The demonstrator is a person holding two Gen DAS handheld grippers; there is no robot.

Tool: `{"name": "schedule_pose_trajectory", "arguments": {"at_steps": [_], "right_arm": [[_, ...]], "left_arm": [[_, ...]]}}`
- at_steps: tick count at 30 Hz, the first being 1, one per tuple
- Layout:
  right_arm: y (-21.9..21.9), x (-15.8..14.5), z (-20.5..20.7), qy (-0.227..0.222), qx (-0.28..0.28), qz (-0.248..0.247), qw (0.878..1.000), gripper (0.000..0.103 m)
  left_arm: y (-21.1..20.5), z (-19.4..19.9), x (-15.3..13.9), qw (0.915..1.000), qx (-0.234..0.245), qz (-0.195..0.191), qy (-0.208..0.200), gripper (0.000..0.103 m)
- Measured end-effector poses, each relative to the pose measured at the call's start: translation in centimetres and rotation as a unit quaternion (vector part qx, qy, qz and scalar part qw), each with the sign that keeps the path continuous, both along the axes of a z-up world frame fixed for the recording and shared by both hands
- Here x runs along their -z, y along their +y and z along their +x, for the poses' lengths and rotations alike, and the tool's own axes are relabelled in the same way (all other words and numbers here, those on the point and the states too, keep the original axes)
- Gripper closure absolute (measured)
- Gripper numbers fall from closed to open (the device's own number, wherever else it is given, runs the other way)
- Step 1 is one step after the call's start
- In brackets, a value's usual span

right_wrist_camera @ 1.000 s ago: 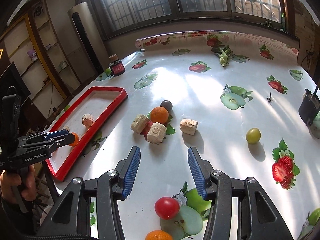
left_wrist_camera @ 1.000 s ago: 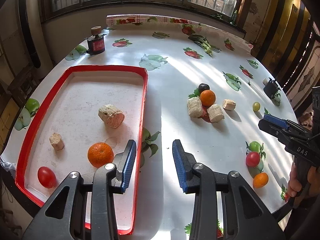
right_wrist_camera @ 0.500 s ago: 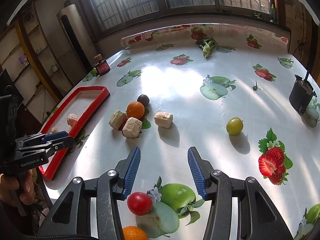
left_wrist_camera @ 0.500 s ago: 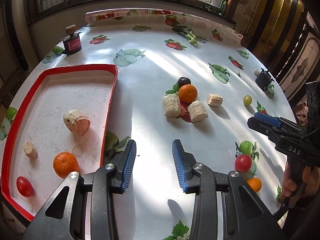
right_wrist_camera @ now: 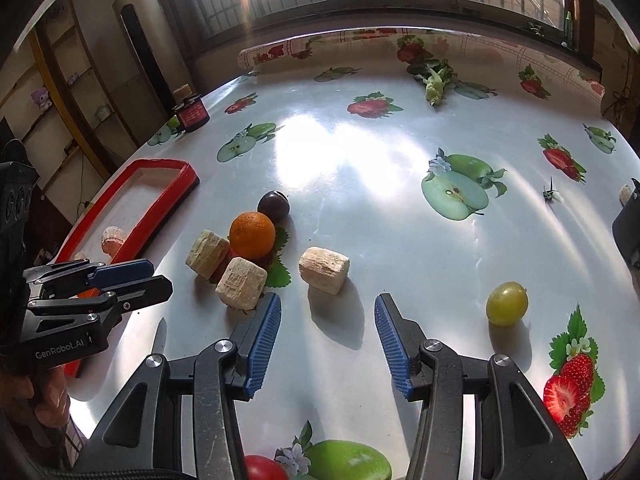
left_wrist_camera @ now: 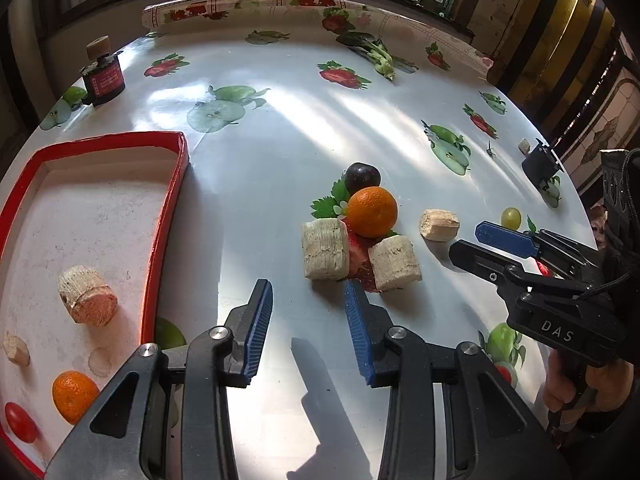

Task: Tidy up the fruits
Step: 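Close the left tool on a beige cork block while the right grasps another cork cylinder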

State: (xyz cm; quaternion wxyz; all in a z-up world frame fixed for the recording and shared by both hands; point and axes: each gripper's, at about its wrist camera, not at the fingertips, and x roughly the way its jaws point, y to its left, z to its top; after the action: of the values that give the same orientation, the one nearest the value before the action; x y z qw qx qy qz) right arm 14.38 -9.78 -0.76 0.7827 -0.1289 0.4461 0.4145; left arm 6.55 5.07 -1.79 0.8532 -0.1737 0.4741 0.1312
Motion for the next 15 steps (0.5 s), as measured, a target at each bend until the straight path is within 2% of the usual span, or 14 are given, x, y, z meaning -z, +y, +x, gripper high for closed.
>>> {"name": "schedule_pose_trajectory", "arguments": {"at_steps": [6, 9, 12, 13, 15], "right_arm": [[1.9, 1.2, 1.4, 0.004, -0.004, -0.015, 1.000, 0.054], [2.5, 1.6, 1.9, 0.004, -0.007, -0.015, 1.000, 0.059], [2.8, 1.6, 2.0, 0.004, -0.011, -0.013, 1.000, 0.075], [2.9, 1.6, 2.0, 0.001, -0.011, -0.014, 1.000, 0.077], [2.9, 1.6, 1.9, -0.001, -0.011, -0.013, 1.000, 0.078]], "left_arm": [[0.3, 2.6, 1.2, 0.9999, 0.009, -0.012, 0.007, 0.068], [0.0, 3.5, 1.5, 0.9999, 0.015, 0.004, 0.008, 0.068], [0.1, 4.0, 1.6, 0.9998, 0.017, 0.008, 0.001, 0.068], [0.3, 4.1, 1.6, 0.9998, 0.018, 0.006, -0.001, 0.073], [0.6, 4.1, 1.6, 0.9998, 0.020, 0.003, -0.004, 0.076]]}}
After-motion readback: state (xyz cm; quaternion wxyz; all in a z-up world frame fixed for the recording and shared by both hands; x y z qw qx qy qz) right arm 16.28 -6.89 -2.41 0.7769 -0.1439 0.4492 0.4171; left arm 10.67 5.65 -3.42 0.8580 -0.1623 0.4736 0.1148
